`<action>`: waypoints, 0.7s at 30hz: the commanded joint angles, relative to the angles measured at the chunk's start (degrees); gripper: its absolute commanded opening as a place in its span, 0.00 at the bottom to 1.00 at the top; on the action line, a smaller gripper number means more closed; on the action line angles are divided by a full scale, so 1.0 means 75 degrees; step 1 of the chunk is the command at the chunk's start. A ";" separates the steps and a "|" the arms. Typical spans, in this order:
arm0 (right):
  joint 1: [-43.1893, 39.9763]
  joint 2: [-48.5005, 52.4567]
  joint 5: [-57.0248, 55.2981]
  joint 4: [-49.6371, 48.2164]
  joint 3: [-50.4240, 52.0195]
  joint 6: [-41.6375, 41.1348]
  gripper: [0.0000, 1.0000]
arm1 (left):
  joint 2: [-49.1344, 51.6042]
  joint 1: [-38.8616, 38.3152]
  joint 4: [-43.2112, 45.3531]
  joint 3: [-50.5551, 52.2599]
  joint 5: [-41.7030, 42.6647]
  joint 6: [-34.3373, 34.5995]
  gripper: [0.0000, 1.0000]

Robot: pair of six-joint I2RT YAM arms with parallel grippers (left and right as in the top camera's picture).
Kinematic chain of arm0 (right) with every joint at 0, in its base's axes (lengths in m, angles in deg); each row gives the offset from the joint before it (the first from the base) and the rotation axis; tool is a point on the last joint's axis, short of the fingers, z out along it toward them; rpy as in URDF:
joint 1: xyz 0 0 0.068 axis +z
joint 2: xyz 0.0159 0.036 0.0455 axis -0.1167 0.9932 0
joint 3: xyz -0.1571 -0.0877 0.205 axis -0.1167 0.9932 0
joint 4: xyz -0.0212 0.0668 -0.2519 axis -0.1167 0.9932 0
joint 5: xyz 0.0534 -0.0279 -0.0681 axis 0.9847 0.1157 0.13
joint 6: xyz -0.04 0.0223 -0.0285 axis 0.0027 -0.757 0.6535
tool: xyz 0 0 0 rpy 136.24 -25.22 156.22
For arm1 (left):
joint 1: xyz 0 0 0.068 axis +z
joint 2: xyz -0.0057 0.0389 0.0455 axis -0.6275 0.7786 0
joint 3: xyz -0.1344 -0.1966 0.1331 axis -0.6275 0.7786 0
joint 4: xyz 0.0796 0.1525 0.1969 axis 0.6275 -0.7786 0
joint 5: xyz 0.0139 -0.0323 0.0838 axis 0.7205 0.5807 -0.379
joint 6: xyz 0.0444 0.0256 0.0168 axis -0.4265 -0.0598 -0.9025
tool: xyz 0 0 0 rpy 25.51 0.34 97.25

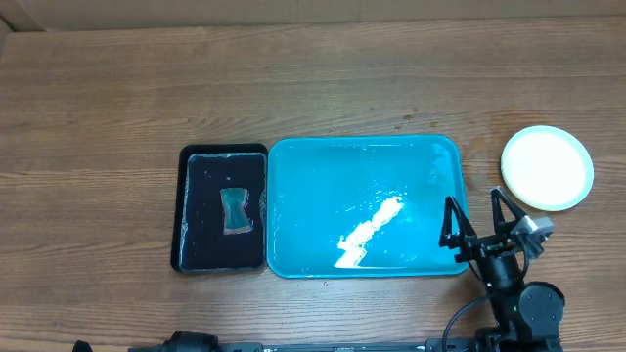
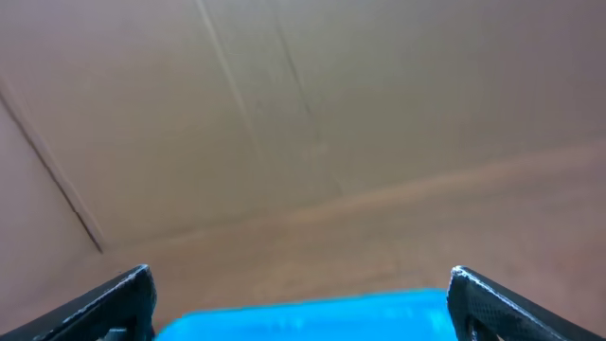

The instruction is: Clean dirty plates on tray and stack at the side

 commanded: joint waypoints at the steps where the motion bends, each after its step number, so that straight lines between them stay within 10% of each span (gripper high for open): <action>1: 0.0044 -0.0064 -0.0160 0.0230 0.0085 -0.0061 1.00 | 0.0029 0.0052 -0.0009 0.0032 -0.0105 0.0099 0.99; 21: 0.0035 -0.0064 0.0157 0.0659 0.0085 0.0522 1.00 | 0.0029 0.0052 -0.0009 0.0032 -0.0105 0.0099 1.00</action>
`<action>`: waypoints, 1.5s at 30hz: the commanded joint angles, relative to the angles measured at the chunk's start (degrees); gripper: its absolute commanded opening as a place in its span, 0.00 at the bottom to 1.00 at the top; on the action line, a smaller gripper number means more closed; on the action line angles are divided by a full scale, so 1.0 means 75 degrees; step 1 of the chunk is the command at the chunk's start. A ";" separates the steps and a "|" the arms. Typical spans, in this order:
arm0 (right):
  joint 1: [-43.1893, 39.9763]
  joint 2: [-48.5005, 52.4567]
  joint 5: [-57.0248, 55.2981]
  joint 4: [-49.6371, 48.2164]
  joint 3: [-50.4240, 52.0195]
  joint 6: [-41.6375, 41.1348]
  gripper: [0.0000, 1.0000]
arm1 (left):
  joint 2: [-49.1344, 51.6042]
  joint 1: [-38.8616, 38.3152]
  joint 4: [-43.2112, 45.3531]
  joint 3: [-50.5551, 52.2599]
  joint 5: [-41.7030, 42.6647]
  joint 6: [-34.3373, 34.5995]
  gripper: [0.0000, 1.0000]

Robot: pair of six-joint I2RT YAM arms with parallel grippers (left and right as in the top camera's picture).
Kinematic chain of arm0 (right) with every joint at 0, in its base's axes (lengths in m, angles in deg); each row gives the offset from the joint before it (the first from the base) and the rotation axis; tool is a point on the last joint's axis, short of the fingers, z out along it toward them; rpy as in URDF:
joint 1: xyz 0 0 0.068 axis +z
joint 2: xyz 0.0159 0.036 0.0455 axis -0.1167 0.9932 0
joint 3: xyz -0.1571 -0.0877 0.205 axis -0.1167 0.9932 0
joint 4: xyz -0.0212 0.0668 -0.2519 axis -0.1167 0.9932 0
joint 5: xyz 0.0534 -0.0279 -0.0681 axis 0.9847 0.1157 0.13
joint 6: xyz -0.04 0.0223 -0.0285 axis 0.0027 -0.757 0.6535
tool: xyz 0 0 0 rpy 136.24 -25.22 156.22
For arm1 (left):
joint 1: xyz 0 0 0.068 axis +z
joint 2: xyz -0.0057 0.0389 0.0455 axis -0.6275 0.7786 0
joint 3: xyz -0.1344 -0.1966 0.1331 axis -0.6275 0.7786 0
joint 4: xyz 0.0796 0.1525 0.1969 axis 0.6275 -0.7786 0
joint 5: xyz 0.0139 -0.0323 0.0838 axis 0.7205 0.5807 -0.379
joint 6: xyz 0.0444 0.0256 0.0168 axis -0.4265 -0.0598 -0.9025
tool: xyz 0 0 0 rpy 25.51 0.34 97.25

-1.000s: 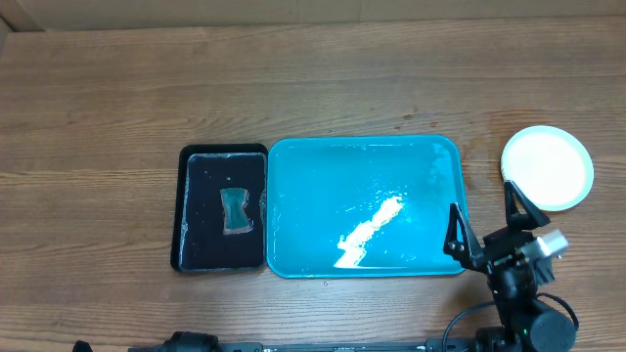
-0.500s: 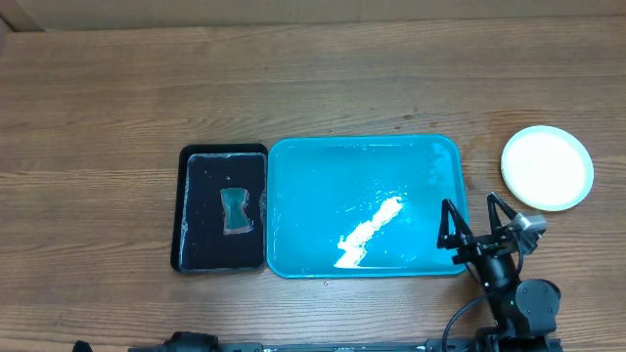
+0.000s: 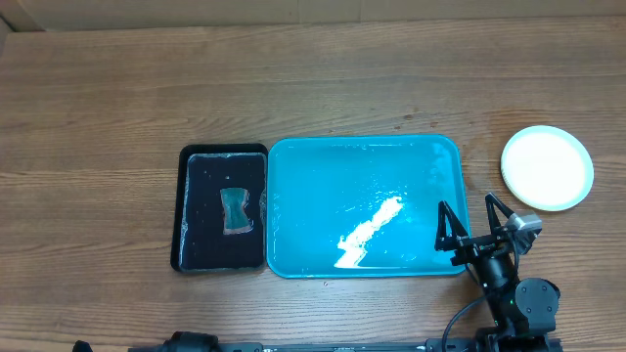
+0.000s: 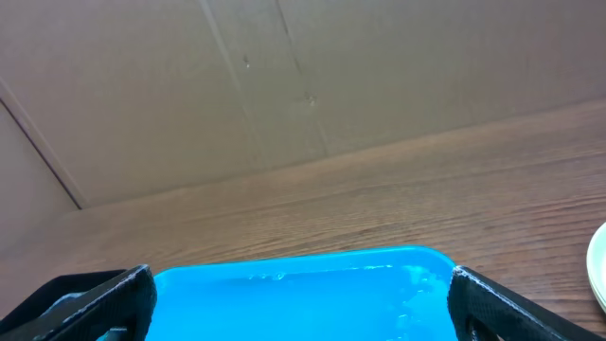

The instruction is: Clean dirty plates on tray and stack at the side

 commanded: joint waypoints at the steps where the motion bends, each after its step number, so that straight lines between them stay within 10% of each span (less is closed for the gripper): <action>1: 0.0035 -0.0061 0.0032 -0.0032 0.0085 0.0003 1.00 | 0.0029 0.0052 -0.0009 0.0032 -0.0105 0.0099 1.00; 45: 0.0038 -0.0061 0.0032 -0.0032 0.0082 0.0003 1.00 | 0.0029 0.0052 0.0236 0.0050 0.0099 0.0050 1.00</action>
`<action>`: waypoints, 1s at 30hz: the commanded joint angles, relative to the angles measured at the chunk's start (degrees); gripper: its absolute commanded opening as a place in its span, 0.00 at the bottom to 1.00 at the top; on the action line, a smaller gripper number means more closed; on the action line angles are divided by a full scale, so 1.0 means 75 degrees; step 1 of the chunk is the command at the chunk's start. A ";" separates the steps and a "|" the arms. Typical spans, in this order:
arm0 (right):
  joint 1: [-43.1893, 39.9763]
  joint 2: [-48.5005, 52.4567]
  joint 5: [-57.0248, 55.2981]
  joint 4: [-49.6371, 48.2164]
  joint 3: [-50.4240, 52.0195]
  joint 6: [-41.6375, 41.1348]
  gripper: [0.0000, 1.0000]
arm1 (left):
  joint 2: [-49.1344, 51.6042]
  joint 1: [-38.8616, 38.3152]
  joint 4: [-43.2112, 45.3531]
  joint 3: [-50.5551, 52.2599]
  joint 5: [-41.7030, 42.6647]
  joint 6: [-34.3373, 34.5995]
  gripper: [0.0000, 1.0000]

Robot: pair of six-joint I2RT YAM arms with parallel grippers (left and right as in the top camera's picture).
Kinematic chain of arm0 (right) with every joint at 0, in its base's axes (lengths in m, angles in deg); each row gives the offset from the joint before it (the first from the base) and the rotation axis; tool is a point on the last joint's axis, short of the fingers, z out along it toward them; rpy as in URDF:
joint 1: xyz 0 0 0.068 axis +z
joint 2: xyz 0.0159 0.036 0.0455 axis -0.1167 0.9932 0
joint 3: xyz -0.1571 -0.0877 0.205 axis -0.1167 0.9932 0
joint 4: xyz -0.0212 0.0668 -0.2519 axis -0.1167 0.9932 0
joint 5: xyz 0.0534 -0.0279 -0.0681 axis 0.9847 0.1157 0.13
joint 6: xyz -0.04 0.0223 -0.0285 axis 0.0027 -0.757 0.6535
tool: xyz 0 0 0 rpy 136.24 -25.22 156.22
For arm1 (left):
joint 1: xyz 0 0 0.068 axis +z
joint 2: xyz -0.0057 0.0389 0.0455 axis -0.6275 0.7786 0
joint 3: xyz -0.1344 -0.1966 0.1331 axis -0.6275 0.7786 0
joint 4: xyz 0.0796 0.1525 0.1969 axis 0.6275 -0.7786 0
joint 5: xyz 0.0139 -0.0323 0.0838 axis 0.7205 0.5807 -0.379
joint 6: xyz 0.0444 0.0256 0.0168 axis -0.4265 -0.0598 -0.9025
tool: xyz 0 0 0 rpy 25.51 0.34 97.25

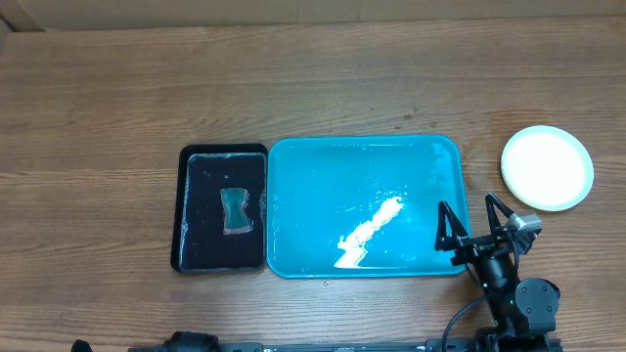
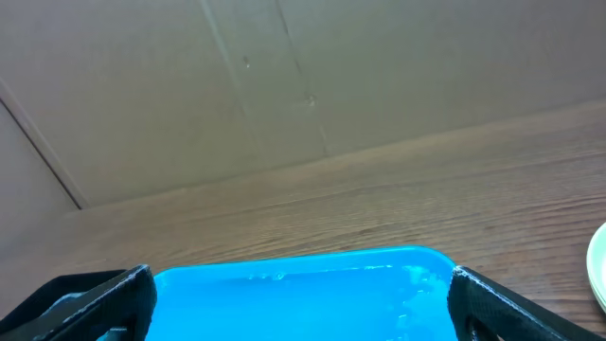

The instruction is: Clean dirty plates on tray and stack at the side

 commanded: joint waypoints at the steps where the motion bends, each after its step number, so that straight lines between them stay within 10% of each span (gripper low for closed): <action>1: 0.0032 -0.0064 0.0035 -0.0032 0.0082 0.0003 1.00 | 0.0029 0.0047 0.0236 0.0090 0.0096 0.0055 1.00; 30: 0.0035 -0.0064 0.0035 -0.0032 0.0082 0.0003 1.00 | -0.2661 0.1291 0.9882 0.8102 0.1935 0.0277 0.99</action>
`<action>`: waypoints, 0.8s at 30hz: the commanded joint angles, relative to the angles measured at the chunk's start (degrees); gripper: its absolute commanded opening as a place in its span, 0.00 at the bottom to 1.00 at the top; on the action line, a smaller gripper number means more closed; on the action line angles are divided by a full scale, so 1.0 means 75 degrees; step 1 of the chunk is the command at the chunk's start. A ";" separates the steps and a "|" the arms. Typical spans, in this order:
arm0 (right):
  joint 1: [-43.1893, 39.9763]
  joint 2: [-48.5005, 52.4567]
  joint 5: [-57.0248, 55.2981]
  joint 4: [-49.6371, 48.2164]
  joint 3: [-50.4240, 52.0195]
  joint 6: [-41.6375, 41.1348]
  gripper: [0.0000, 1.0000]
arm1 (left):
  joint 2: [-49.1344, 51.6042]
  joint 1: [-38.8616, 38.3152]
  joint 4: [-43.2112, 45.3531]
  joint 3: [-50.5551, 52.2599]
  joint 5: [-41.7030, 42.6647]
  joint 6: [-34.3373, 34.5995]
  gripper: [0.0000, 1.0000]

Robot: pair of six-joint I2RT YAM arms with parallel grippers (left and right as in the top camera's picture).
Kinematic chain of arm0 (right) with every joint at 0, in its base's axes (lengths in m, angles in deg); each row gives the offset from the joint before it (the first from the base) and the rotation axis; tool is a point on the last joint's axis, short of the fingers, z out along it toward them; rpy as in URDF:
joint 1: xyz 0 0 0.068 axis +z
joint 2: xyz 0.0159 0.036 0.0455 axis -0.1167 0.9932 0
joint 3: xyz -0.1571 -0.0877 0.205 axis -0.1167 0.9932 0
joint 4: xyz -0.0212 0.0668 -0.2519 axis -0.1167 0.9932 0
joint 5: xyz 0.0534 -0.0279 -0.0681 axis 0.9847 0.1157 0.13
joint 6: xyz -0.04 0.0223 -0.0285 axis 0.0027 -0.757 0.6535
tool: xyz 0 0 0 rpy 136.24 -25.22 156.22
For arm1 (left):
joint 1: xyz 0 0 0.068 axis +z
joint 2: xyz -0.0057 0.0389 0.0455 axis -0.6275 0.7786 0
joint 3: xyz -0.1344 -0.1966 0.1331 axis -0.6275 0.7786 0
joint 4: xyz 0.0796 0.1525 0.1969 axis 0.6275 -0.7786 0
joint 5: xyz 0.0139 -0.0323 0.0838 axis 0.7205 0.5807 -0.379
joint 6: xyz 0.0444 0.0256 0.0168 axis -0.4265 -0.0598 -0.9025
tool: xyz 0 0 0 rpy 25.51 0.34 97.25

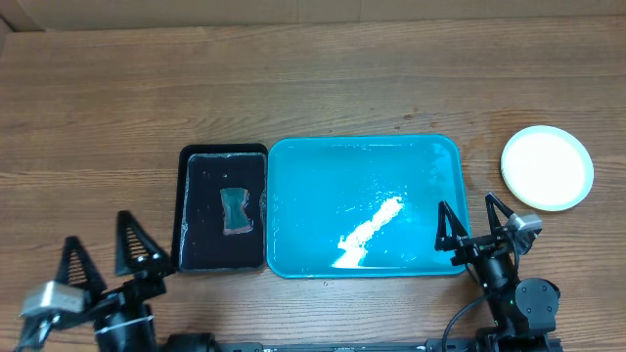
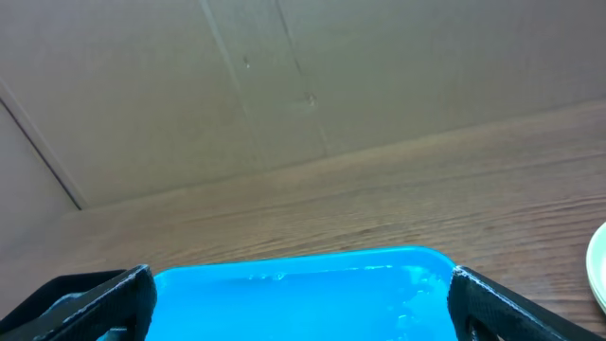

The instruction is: Clean dirty plates on tray and stack at the side

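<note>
A wet blue tray (image 1: pixel 323 186) lies at mid-table with no plate on it; a white glare streak crosses its water. White plates (image 1: pixel 547 167) sit on the wood to the right; how many are stacked cannot be told. My right gripper (image 1: pixel 473 223) is open at the tray's front right corner, nothing between its fingers. In the right wrist view the tray (image 2: pixel 303 303) fills the gap between the two fingers (image 2: pixel 95 308), and the plate's edge (image 2: pixel 600 270) shows at far right. My left gripper (image 1: pixel 106 256) is open at the table's front left, holding nothing.
A black tray (image 1: pixel 196 166) holding water and a teal sponge (image 1: pixel 236 211) sits against the blue tray's left side. Bare wooden table (image 1: pixel 293 78) stretches behind both trays. A cardboard wall (image 2: pixel 284 85) stands beyond the table's far edge.
My left gripper has come into the overhead view at the front left, open. The right gripper, both trays, the sponge and the plate are where they were.
My right gripper was open beside the blue tray's front right corner, its camera aimed mostly at the wall. Then it stood slightly to the left and tilted down onto the tray, and stayed there. Now the left gripper has appeared at the front left.
</note>
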 commanded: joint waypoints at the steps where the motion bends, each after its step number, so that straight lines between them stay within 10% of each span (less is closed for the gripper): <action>1: 0.0035 -0.0061 0.0032 -0.0026 0.0082 0.0000 1.00 | -0.0347 0.0207 0.0501 0.0761 0.0539 0.0131 1.00; 24: 0.0032 -0.0061 0.0032 -0.0026 0.0082 -0.0003 1.00 | -0.0650 0.0463 0.4159 0.3701 0.1215 0.0318 0.99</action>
